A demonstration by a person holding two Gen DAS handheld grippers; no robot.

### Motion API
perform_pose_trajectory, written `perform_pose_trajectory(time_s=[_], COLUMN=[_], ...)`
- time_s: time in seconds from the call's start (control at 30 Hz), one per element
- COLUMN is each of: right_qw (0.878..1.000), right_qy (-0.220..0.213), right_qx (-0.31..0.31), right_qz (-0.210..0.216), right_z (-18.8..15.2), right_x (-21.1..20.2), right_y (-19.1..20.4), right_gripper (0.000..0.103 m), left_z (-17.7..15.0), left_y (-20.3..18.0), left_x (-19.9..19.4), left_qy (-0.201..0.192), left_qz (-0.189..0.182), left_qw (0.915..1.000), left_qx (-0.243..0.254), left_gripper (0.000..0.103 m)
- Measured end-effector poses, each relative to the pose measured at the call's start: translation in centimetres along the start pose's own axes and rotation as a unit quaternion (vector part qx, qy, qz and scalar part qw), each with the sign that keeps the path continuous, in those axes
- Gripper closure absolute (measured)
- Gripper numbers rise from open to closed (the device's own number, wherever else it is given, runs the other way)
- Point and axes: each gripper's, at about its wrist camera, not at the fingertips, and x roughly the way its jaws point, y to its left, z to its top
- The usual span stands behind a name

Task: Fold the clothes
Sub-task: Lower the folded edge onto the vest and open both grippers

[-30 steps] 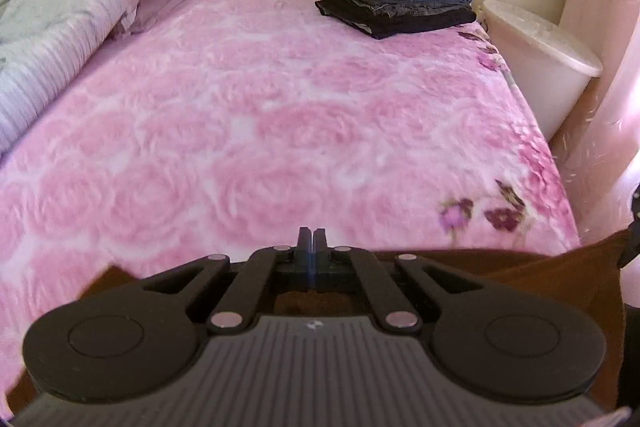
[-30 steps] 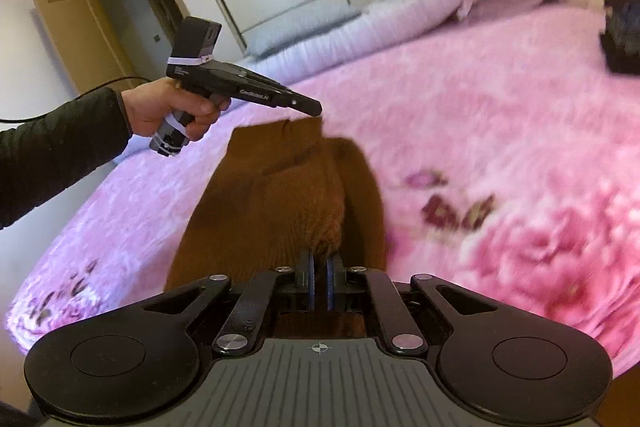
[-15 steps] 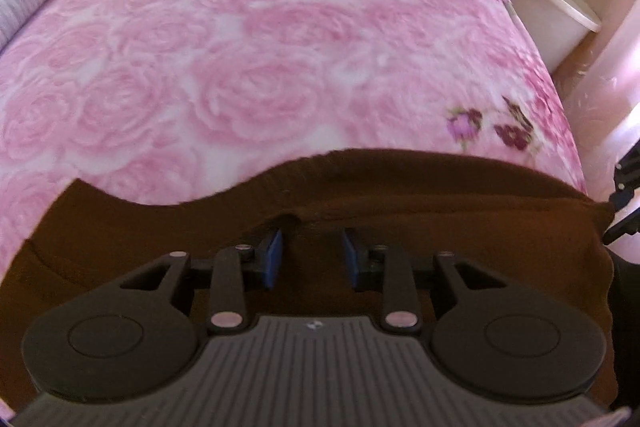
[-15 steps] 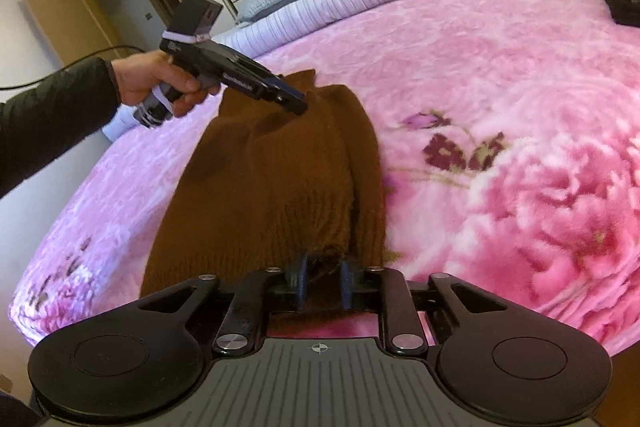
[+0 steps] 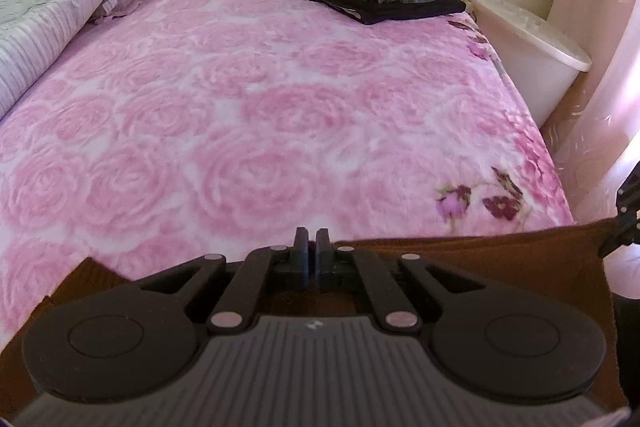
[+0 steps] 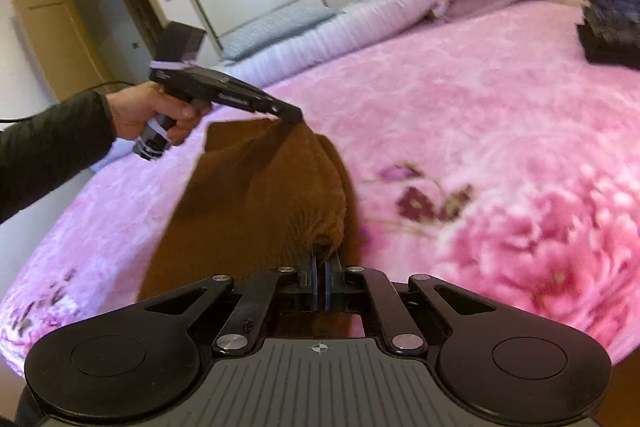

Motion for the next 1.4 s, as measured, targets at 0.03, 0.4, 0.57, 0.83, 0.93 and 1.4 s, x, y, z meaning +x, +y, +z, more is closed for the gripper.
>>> perform_pose_trajectory(time_s=[0.03,0.4,0.57,0.83,0.93,1.4], right_qw=[1.000,0.999,0.998,0.999,0.998,0.999], right_qy=[-0.003,0.042,0.023,0.000,0.032,0.043], right_qx=[0.004,0.021,-0.015,-0.051,-0.050,-0.022], right_qz=[-0.001,-0.015,-0.065,-0.010,-0.006,-0.015], right_z=[0.0,-1.2,-0.6,0.4,0.6,-2.5], right_x=[-0.2,0.7,-1.3,0.7,2.7,-0.9], right_y=[0.0,-1.2,-0.2,1.7,1.2,0.7], right_gripper=[0.101,0.098,0.082,0.072,0.072,0.057], left_z=[0.0,-2.4,-4.4,-10.2,-12.8,-12.8], left_y=[0.0,-0.7,-2.1,-9.7,-11.1,-20.5], left_x=[0.1,1.6,-3.4,-8.8,-8.1,-10.6], left_qy=[-0.006,0.044,0.034,0.024,0.054,-0.029], left_qz=[-0.004,0.048,0.090,0.082,0.099,0.121], left_qw=[1.0000,0.9978,0.9954,0.9963,0.9936,0.9922], left_qx=[-0.003,-0.007,-0.001,-0.008,-0.004,0.015], left_gripper=[0.103,0.090,0.084,0.082,0.082,0.064])
